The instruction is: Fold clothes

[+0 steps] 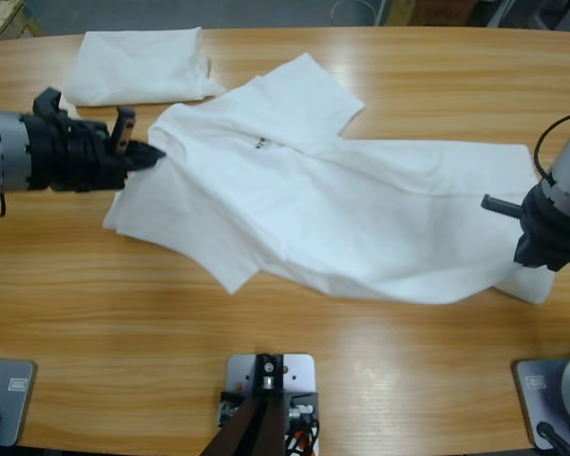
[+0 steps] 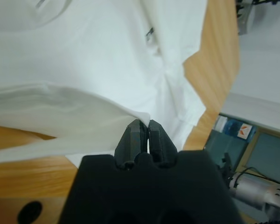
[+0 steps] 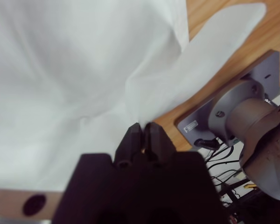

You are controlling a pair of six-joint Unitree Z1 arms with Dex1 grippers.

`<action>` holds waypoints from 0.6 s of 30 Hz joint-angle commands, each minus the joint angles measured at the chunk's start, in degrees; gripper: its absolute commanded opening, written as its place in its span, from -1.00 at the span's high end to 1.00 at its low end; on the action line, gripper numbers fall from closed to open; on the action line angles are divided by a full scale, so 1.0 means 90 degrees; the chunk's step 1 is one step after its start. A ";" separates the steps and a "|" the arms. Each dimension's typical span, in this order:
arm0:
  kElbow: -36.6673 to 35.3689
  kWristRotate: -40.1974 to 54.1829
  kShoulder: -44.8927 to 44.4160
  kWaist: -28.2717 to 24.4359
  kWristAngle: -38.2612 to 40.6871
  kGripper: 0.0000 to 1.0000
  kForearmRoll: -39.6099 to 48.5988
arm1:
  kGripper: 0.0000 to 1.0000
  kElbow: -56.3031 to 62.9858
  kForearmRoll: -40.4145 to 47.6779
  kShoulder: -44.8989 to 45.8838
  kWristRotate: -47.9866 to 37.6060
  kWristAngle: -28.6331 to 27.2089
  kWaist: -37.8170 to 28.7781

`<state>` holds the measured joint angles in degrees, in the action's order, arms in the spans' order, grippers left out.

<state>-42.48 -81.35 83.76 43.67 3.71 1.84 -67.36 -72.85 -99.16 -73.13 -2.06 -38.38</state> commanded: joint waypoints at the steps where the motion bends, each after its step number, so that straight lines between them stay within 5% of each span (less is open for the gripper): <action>1: -0.0250 0.0522 0.0475 -0.0673 0.0453 1.00 -0.0181 | 1.00 -0.0210 0.0019 -0.0616 0.0700 -0.0158 0.0472; 8: -0.0299 0.0543 0.0713 -0.0673 0.0486 1.00 -0.0215 | 1.00 -0.0189 0.0005 -0.1216 0.1126 -0.0146 0.0882; 18: -0.0332 0.0709 0.0809 -0.0868 0.0486 1.00 -0.0312 | 1.00 -0.0269 0.0394 -0.0646 0.1155 -0.0631 0.0934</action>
<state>-44.90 -76.69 87.83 38.01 7.01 0.61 -69.64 -70.55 -105.98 -63.79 -6.32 -30.80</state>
